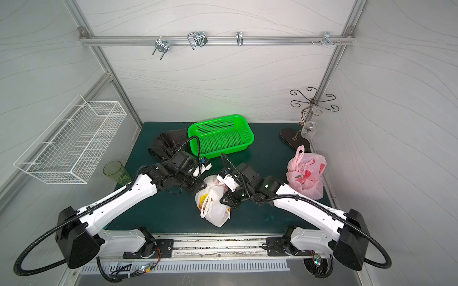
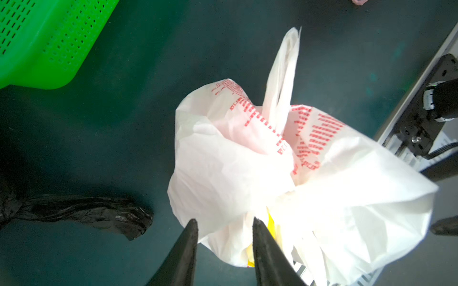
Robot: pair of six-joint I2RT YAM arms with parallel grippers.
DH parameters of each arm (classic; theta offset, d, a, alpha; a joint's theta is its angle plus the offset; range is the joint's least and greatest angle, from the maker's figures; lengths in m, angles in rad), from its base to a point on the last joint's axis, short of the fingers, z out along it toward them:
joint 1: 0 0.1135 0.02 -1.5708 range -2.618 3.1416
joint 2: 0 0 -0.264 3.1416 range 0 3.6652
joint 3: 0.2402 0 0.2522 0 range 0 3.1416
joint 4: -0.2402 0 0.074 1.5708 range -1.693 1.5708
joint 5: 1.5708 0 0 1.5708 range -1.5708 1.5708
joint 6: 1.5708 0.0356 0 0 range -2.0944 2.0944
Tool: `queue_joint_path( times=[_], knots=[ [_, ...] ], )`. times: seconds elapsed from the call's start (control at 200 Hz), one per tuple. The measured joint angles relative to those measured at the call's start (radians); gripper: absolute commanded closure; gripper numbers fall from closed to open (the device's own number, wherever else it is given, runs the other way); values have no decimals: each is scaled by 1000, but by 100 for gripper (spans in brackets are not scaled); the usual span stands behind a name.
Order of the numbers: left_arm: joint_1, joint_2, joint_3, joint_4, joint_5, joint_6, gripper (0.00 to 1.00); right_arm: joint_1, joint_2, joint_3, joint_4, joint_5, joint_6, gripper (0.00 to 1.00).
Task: Untie the knot of a plastic bag & take out the apple
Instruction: Untie the plastic bag at the center of the board.
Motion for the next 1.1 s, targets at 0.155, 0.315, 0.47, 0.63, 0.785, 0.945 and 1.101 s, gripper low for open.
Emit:
queue_joint_path(
  times=[0.155,0.315,0.47,0.63,0.785,0.945,1.101],
  knots=[
    [0,80,44,-8,11,14,60,3,13,-5,18,-1,10,98],
    [0,152,114,-8,79,47,74,3,13,-7,31,-1,17,100],
    [0,175,119,-9,168,86,99,3,13,-7,32,-2,14,100],
    [3,199,124,-16,226,107,100,0,12,-7,23,0,-2,100],
    [11,201,124,-19,180,93,100,-48,-5,-4,-14,3,-16,100],
    [59,172,117,-35,61,19,100,-173,-53,-1,-68,48,-26,100],
    [137,58,64,-35,-21,-58,100,-317,-92,-1,-101,87,-23,100]
  ],
)
